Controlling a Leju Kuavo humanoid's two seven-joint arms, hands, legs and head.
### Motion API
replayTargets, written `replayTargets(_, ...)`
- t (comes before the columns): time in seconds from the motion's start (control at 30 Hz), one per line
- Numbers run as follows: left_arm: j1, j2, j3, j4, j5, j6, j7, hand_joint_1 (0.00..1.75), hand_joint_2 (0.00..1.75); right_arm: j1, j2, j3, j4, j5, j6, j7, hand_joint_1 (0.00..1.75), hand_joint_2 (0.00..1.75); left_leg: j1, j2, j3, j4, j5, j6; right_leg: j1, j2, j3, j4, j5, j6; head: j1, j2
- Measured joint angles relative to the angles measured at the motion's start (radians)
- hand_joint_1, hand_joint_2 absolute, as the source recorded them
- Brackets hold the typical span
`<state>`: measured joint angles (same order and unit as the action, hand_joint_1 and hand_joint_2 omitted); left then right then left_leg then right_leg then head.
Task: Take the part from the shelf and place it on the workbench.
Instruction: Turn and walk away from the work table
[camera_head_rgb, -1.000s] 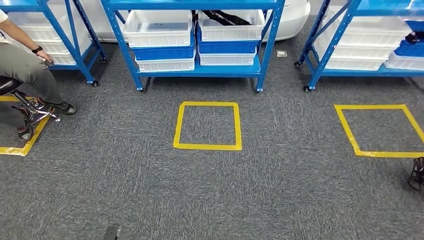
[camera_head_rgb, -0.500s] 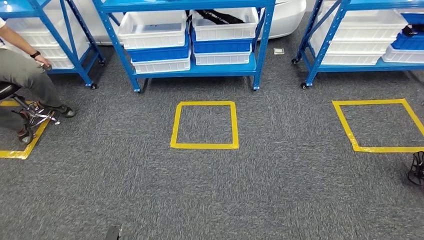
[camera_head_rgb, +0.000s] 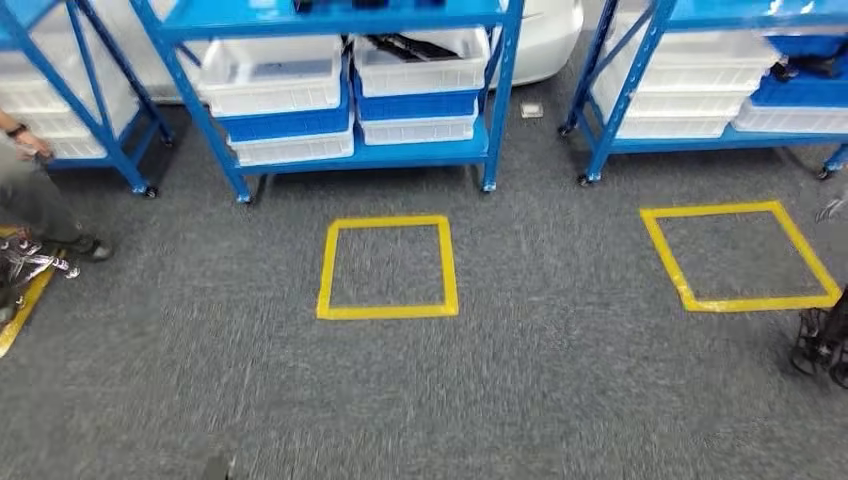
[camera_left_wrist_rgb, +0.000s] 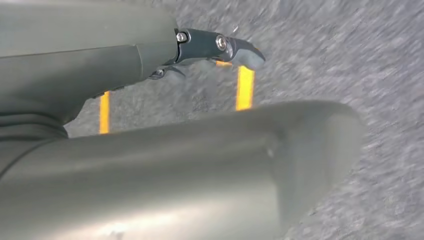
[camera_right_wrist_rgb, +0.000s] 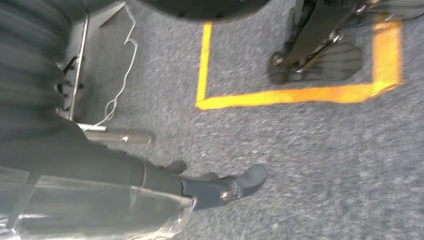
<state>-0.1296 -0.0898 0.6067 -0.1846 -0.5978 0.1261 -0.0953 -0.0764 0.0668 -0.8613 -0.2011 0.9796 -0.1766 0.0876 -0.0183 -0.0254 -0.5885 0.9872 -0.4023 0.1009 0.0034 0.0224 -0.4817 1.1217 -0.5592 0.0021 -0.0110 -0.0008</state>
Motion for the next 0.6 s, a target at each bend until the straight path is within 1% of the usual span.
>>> replayTargets(0.03, -0.001, 0.0, 0.0, 0.0, -0.001, 0.0, 0.0, 0.0, 0.0, -0.001, 0.0, 0.0, 0.0, 0.0, 0.0, 0.0, 0.0, 1.75, 0.001, 0.002, 0.008, 0.0, -0.009, -0.001, -0.002, -0.004, -0.045, 0.061, -0.021, -0.002, 0.0, 0.0)
replayTargets(0.07, -0.001, -0.001, 0.0, 0.0, -0.003, 0.0, 0.0, 0.0, 0.0, -0.001, -0.002, 0.0, 0.0, 0.0, 0.0, 0.0, 0.0, 1.75, 0.003, 0.003, 0.016, 0.0, -0.019, -0.004, -0.005, -0.006, -0.091, 0.112, -0.049, -0.003, 0.0, 0.0)
replayTargets(0.1, 0.0, -0.003, 0.0, 0.0, -0.005, 0.0, 0.0, 0.0, 0.0, 0.0, -0.004, 0.0, 0.0, 0.0, 0.0, 0.0, 0.0, 1.75, 0.004, 0.003, 0.026, 0.0, -0.029, -0.009, -0.009, -0.008, -0.126, 0.139, -0.073, 0.0, 0.001, 0.0)
replayTargets(0.13, 0.002, -0.006, 0.0, 0.0, -0.006, 0.0, 0.001, 0.0, 0.0, 0.002, -0.006, -0.001, 0.0, 0.0, 0.0, 0.0, 0.0, 1.75, 0.007, 0.002, 0.037, 0.0, -0.039, -0.016, -0.014, -0.009, -0.146, 0.134, -0.082, 0.009, 0.001, 0.0)
replayTargets(0.17, 0.004, -0.008, 0.0, 0.0, -0.007, 0.0, 0.001, 0.0, 0.0, 0.004, -0.008, -0.001, 0.0, 0.0, -0.001, 0.0, 0.0, 1.75, 0.01, 0.002, 0.049, 0.0, -0.049, -0.022, -0.019, -0.01, -0.148, 0.097, -0.068, 0.022, 0.001, 0.0)
replayTargets(0.2, 0.005, -0.01, 0.0, 0.0, -0.007, 0.0, 0.002, 0.0, 0.0, 0.005, -0.01, -0.002, 0.0, 0.0, -0.001, 0.0, 0.0, 1.75, 0.013, 0.002, 0.062, 0.0, -0.059, -0.03, -0.024, -0.012, -0.136, 0.031, -0.031, 0.037, 0.001, 0.0)
replayTargets(0.23, 0.005, -0.011, 0.0, 0.0, -0.007, 0.0, 0.002, 0.0, 0.0, 0.007, -0.011, -0.003, 0.0, 0.0, -0.001, 0.0, 0.0, 1.75, 0.016, 0.003, 0.074, 0.0, -0.069, -0.039, -0.029, -0.017, -0.119, -0.033, 0.021, 0.051, 0.001, 0.0)
replayTargets(0.27, 0.005, -0.011, 0.0, 0.0, -0.008, 0.0, 0.003, 0.0, 0.0, 0.007, -0.011, -0.003, 0.001, 0.0, -0.001, 0.0, 0.0, 1.75, 0.018, 0.003, 0.085, 0.001, -0.081, -0.048, -0.03, -0.024, -0.103, -0.085, 0.058, 0.054, 0.002, 0.0)
replayTargets(0.3, 0.004, -0.01, 0.001, 0.0, -0.008, 0.0, 0.003, 0.0, 0.0, 0.006, -0.01, -0.004, 0.001, 0.0, -0.001, 0.0, 0.0, 1.75, 0.018, 0.005, 0.094, 0.0, -0.093, -0.057, -0.028, -0.03, -0.09, -0.117, 0.082, 0.048, 0.002, 0.0)
replayTargets(0.33, 0.003, -0.01, 0.001, 0.0, -0.008, 0.0, 0.003, 0.0, 0.0, 0.006, -0.009, -0.004, 0.001, 0.0, -0.001, 0.0, 0.0, 1.75, 0.018, 0.006, 0.103, 0.0, -0.101, -0.064, -0.025, -0.034, -0.082, -0.126, 0.09, 0.035, 0.001, 0.0)
replayTargets(0.37, 0.001, -0.01, 0.001, 0.0, -0.008, 0.0, 0.004, 0.0, 0.0, 0.006, -0.009, -0.004, 0.001, -0.001, -0.001, 0.0, 0.0, 1.75, 0.019, 0.007, 0.113, 0.003, -0.106, -0.071, -0.023, -0.035, -0.074, -0.133, 0.082, 0.018, -0.001, 0.0)
replayTargets(0.4, 0.0, -0.01, 0.001, 0.0, -0.009, 0.0, 0.004, 0.0, 0.0, 0.005, -0.009, -0.004, 0.001, -0.001, -0.001, 0.0, 0.0, 1.75, 0.021, 0.01, 0.119, 0.006, -0.108, -0.077, -0.024, -0.032, -0.059, -0.138, 0.082, 0.003, -0.003, 0.0)
replayTargets(0.43, 0.0, -0.01, 0.001, 0.0, -0.009, 0.0, 0.004, 0.0, 0.0, 0.007, -0.009, -0.005, 0.001, -0.001, -0.001, 0.0, 0.0, 1.75, 0.024, 0.013, 0.123, 0.021, -0.109, -0.082, -0.027, -0.03, -0.043, -0.145, 0.083, -0.009, -0.005, 0.0)
replayTargets(0.47, -0.001, -0.011, 0.001, 0.0, -0.009, 0.0, 0.004, 0.0, 0.0, 0.007, -0.009, -0.005, 0.001, -0.001, -0.001, 0.0, 0.0, 1.75, 0.026, 0.016, 0.113, 0.052, -0.114, -0.086, -0.029, -0.029, -0.029, -0.149, 0.081, -0.019, -0.006, 0.0)
replayTargets(0.5, -0.002, -0.011, 0.001, 0.0, -0.009, 0.0, 0.004, 0.0, 0.0, 0.006, -0.008, -0.005, 0.001, -0.001, -0.001, 0.0, 0.0, 1.75, 0.029, 0.019, 0.085, 0.101, -0.13, -0.09, -0.03, -0.028, -0.017, -0.152, 0.077, -0.026, -0.007, 0.0)
replayTargets(0.53, -0.002, -0.011, 0.001, 0.0, -0.009, 0.0, 0.004, 0.0, 0.0, 0.006, -0.008, -0.005, 0.001, -0.001, -0.001, 0.0, 0.0, 1.75, 0.031, 0.021, 0.048, 0.164, -0.151, -0.095, -0.03, -0.028, -0.01, -0.154, 0.072, -0.03, -0.008, 0.0)
replayTargets(0.57, -0.002, -0.011, 0.001, 0.0, -0.009, 0.0, 0.004, 0.0, 0.0, 0.005, -0.008, -0.005, 0.001, -0.001, -0.001, 0.0, 0.0, 1.75, 0.033, 0.022, 0.002, 0.23, -0.179, -0.099, -0.03, -0.027, -0.007, -0.154, 0.065, -0.031, -0.009, 0.0)
replayTargets(0.6, -0.001, -0.011, 0.001, 0.0, -0.009, 0.0, 0.004, 0.0, 0.0, 0.006, -0.008, -0.005, 0.001, -0.001, -0.001, 0.0, 0.0, 1.75, 0.035, 0.022, -0.041, 0.282, -0.203, -0.102, -0.03, -0.025, -0.001, -0.154, 0.058, -0.029, -0.009, 0.0)
